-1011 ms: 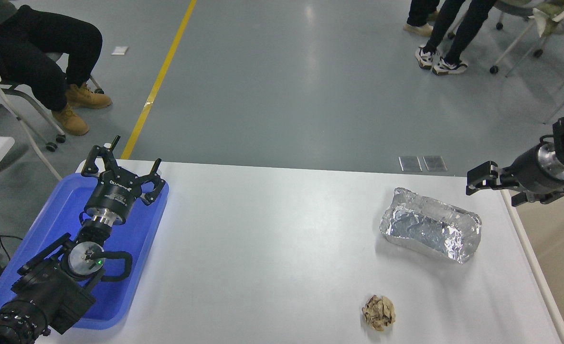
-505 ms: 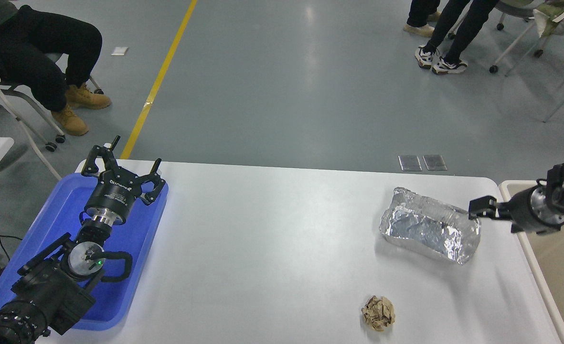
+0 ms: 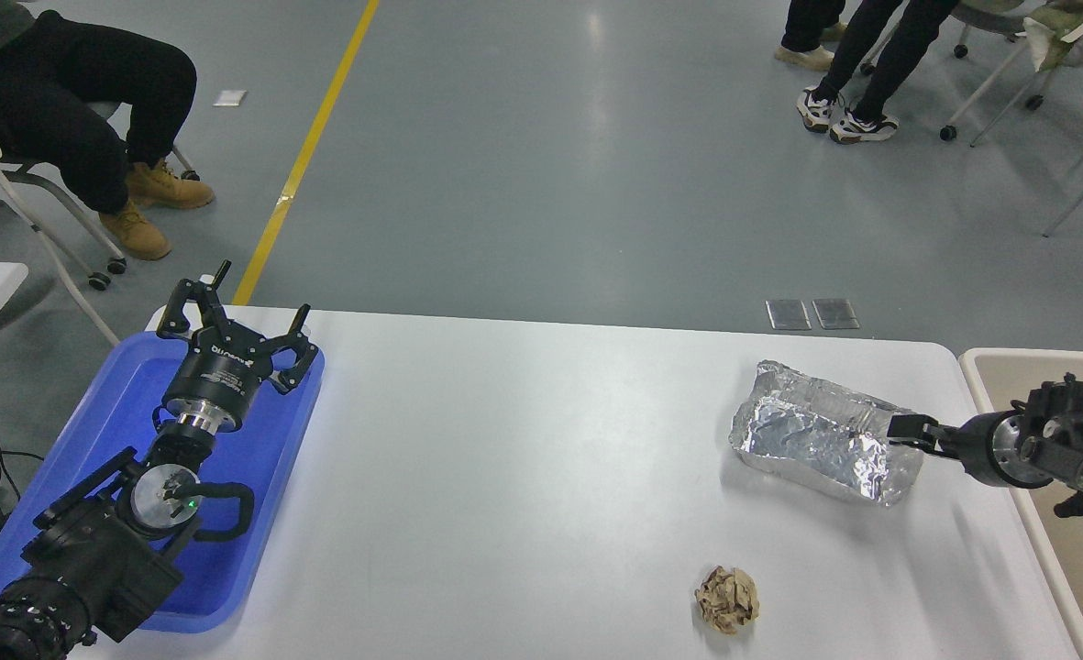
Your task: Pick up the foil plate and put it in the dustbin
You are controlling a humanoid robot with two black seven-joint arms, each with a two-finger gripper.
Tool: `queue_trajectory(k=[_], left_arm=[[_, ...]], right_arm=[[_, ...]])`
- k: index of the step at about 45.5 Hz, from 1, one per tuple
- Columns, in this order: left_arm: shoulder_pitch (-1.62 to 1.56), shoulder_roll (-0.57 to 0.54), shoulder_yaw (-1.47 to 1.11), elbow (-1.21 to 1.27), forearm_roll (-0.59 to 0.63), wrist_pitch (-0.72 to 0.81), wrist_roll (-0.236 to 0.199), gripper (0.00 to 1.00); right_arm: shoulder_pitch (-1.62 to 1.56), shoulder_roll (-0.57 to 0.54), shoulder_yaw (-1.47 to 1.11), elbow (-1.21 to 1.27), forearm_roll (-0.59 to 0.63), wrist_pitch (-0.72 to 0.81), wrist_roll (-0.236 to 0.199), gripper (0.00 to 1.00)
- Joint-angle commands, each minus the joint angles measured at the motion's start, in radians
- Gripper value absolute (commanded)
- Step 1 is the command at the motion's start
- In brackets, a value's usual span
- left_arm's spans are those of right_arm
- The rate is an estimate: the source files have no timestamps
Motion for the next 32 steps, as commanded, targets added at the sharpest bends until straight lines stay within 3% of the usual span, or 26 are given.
queue_trajectory(k=[1, 7, 12, 20, 28, 32], left_arm=[[0.0, 0.0, 0.001, 0.0, 0.0, 0.0, 0.001, 1.0], [0.0, 0.0, 0.001, 0.0, 0.0, 0.0, 0.0, 1.0], [0.0, 0.0, -0.001, 0.0, 0.0, 0.0, 0.001, 1.0], [0.0, 0.0, 0.001, 0.0, 0.0, 0.0, 0.001, 1.0], [0.0, 0.0, -0.001, 0.0, 0.0, 0.0, 0.0, 1.0], [0.0, 0.0, -0.001, 0.0, 0.0, 0.0, 0.0, 1.0]], right_arm=[[-0.056, 0.027, 0.024, -0.024, 0.0, -0.125, 0.005, 0.95], [-0.067, 0.034, 0.024, -0.024, 0.0, -0.176, 0.011, 0.94], [-0.07, 0.039, 0.024, -0.021, -0.002, -0.177, 0.017, 0.88], [-0.081, 0.048, 0.024, -0.021, -0.006, -0.177, 0.114, 0.79], [-0.105, 0.054, 0.022, -0.021, -0.014, -0.179, 0.117, 0.61], [-0.113, 0.062, 0.022, -0.021, -0.014, -0.182, 0.117, 0.58]])
